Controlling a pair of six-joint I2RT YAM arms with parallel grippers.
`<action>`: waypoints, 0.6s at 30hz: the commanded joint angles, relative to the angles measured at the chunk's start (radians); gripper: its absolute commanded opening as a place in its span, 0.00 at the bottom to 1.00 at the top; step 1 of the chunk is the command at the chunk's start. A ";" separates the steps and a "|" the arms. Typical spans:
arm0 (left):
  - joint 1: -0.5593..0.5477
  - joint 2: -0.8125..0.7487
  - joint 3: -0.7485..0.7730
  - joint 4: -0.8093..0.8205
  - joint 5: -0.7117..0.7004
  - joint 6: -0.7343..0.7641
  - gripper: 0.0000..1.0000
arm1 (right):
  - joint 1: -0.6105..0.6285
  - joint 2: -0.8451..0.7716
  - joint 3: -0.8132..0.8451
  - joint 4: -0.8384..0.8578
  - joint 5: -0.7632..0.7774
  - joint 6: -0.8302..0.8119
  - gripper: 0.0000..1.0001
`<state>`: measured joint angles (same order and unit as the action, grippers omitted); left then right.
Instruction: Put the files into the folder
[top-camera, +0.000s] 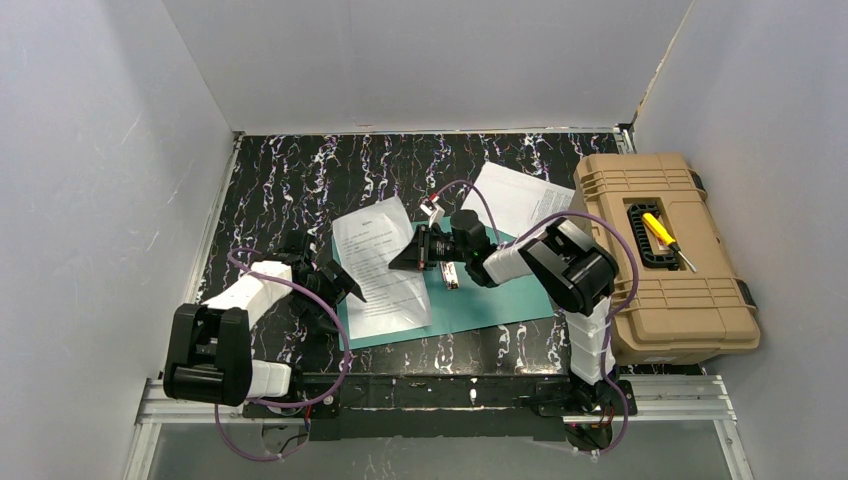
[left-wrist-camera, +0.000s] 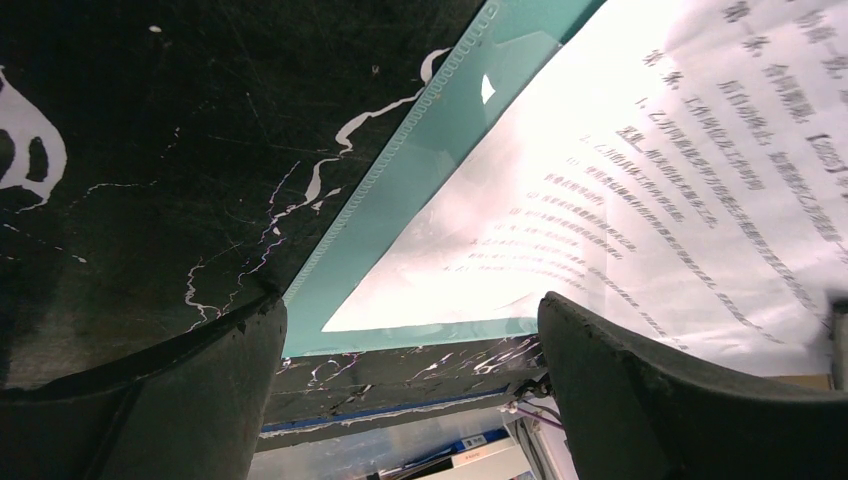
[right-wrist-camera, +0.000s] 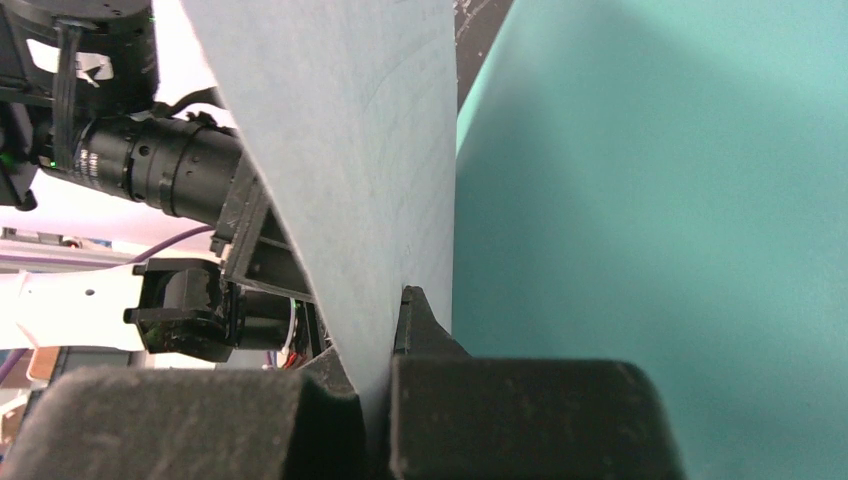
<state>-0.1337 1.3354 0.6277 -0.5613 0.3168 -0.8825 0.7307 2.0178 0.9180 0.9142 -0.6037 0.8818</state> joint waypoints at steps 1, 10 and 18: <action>-0.007 0.044 -0.075 0.091 -0.111 0.042 0.96 | 0.004 0.026 -0.019 0.106 0.020 0.025 0.01; -0.007 0.045 -0.079 0.090 -0.115 0.046 0.96 | 0.004 0.060 -0.054 0.162 0.032 0.057 0.01; -0.007 0.042 -0.074 0.089 -0.111 0.044 0.96 | 0.018 0.088 -0.069 0.227 0.066 0.120 0.01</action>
<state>-0.1337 1.3315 0.6235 -0.5579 0.3168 -0.8822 0.7349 2.0884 0.8635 1.0401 -0.5682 0.9707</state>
